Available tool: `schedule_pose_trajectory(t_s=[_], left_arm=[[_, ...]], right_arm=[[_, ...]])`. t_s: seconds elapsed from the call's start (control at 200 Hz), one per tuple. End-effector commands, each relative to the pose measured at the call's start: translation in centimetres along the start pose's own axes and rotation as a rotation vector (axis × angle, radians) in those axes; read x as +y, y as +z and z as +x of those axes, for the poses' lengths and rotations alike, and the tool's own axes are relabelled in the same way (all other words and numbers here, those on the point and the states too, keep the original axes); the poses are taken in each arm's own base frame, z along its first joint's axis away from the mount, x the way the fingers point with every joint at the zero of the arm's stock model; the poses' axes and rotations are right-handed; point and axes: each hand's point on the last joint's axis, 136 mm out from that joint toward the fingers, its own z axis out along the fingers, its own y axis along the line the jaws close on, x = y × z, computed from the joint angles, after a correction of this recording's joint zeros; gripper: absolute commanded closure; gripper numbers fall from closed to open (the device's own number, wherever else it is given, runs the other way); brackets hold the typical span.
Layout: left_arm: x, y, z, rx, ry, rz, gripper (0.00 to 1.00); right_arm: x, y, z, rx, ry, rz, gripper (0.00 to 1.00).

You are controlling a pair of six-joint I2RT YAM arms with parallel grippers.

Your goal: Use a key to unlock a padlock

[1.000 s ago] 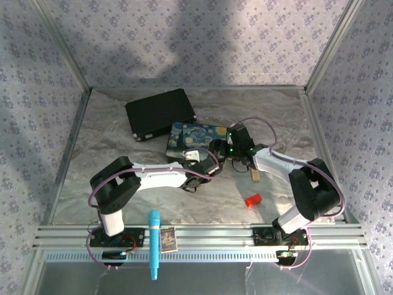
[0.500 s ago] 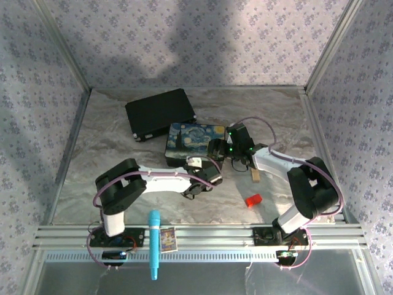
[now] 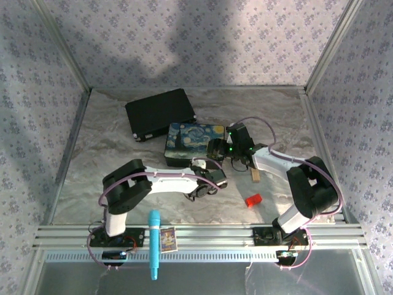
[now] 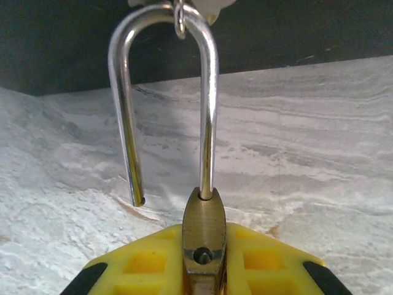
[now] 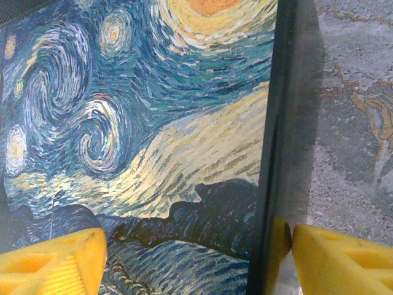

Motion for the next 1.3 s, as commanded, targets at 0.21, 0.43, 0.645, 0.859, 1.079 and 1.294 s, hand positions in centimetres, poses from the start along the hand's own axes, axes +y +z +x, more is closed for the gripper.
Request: schedule_pose_trajectory(t_s=[0.21, 0.43, 0.645, 0.859, 1.079, 1.294], left_arm=[[-0.3, -0.7, -0.1, -0.073, 0.271, -0.161, 0.76], [-1.8, -1.3, 0.1, -0.084, 0.341, -0.18, 0.73], [-1.8, -1.5, 0.5, -0.078, 0.354, -0.189, 0.71], [-1.8, -2.4, 0.2, -0.097, 0.342, -0.182, 0.67], [-2.0, -5.0, -0.9, -0.123, 0.248, -0.039, 0.24], [-0.3, -10.1, -4.1, -0.2, 0.157, 0.116, 0.0]], right_arm=[[-5.5, 1.0, 4.6, 0.168, 0.035, 0.193, 0.22], [-5.4, 1.0, 4.6, 0.176, 0.037, 0.19, 0.22], [-5.4, 1.1, 4.7, 0.18, 0.046, 0.184, 0.22], [-5.1, 1.0, 4.4, 0.175, 0.045, 0.175, 0.22], [-3.8, 0.3, 2.0, 0.145, -0.009, 0.145, 0.21], [-2.5, -0.6, -1.8, 0.092, -0.077, 0.102, 0.19]])
